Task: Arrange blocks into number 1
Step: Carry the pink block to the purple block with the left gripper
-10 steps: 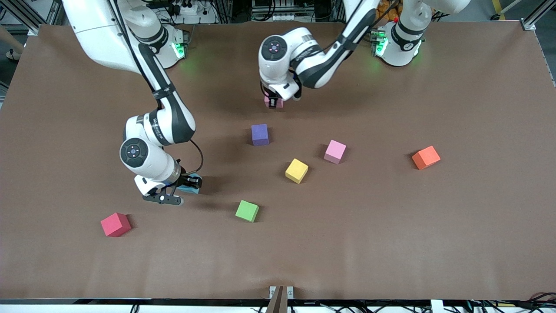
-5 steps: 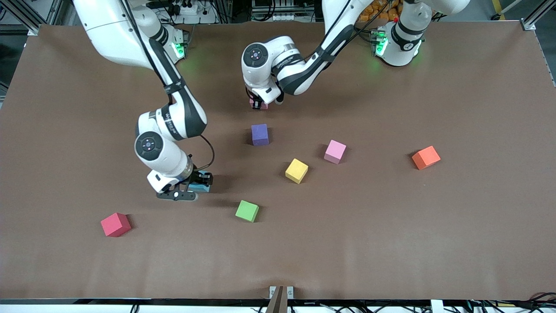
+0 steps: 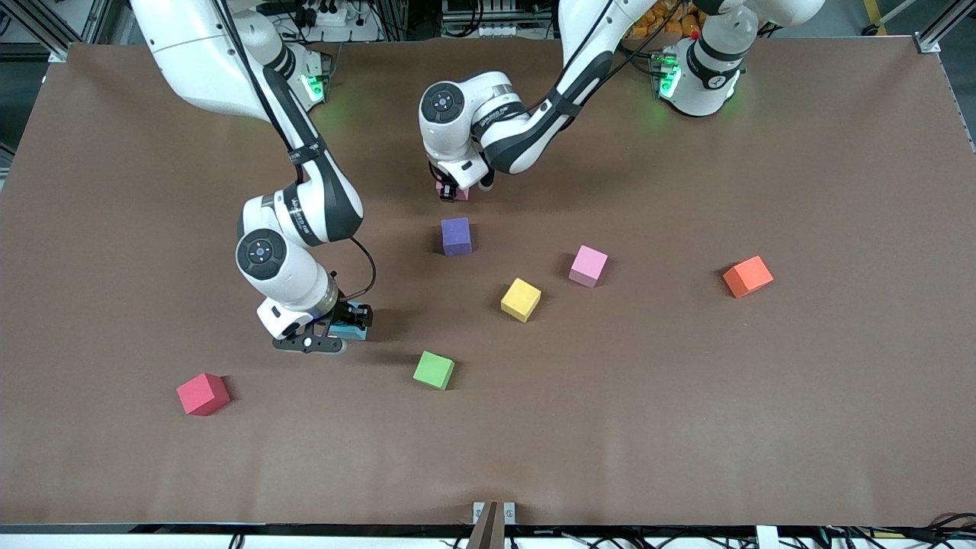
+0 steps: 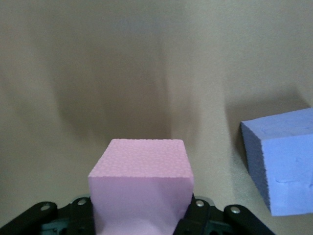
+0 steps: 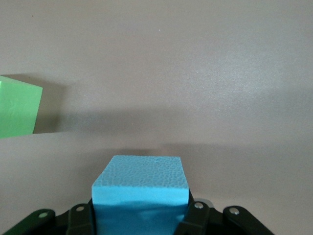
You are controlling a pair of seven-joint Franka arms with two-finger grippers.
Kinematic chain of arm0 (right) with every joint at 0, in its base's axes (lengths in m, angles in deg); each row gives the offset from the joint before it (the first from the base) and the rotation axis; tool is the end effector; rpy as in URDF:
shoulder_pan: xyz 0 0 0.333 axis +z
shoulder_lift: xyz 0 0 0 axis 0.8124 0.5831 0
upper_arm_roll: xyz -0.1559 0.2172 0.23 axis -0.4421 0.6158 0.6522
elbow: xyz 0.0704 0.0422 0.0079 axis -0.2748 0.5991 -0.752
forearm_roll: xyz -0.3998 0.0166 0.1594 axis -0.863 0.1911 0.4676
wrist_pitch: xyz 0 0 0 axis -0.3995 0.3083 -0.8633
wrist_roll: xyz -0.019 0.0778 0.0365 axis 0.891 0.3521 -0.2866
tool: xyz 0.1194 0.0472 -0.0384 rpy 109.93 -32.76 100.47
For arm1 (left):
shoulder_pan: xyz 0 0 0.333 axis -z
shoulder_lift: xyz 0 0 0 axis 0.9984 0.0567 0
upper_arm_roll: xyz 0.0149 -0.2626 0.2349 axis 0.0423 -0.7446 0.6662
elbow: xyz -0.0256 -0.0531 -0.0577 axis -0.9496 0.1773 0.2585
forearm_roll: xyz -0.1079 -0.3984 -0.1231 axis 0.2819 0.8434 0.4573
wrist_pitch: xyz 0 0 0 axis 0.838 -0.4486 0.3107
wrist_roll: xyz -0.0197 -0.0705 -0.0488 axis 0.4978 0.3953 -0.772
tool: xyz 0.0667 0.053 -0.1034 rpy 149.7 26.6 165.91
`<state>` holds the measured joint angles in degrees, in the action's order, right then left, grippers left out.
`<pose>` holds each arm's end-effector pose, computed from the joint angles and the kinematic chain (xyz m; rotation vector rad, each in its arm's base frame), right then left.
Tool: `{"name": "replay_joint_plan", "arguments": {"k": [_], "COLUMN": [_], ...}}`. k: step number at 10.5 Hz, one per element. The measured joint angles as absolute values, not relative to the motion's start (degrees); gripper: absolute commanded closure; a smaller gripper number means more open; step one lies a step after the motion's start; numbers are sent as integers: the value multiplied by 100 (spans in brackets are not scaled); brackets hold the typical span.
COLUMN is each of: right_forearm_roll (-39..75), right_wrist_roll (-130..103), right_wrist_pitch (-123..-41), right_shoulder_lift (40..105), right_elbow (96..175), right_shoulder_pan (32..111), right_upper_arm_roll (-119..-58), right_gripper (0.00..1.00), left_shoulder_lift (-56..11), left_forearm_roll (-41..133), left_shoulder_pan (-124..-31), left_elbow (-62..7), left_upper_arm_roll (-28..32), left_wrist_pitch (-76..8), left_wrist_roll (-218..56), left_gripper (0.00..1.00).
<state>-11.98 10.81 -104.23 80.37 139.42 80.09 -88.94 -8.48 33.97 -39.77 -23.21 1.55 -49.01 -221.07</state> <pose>0.6665 0.2461 0.2316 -3.0840 0.1129 -0.0784 0.3254 -0.6568 0.1959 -2.3111 -2.0302 0.2381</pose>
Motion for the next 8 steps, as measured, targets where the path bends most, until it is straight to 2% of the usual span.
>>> {"name": "replay_joint_plan", "arguments": {"k": [8], "right_forearm_roll": [-1175], "right_wrist_roll": [1082], "right_wrist_pitch": [-10438], "right_shoulder_lift": [8034], "right_elbow": [13942], "right_shoulder_pan": [8044], "right_upper_arm_roll": [-8950], "right_gripper": [54], "left_shoulder_lift": [-716], "left_forearm_roll": [3197], "left_shoulder_pan": [-3974], "left_elbow": [-2007], "left_upper_arm_roll": [484], "left_wrist_pitch": [-4901], "left_wrist_roll": [-22059], "left_gripper": [100]}}
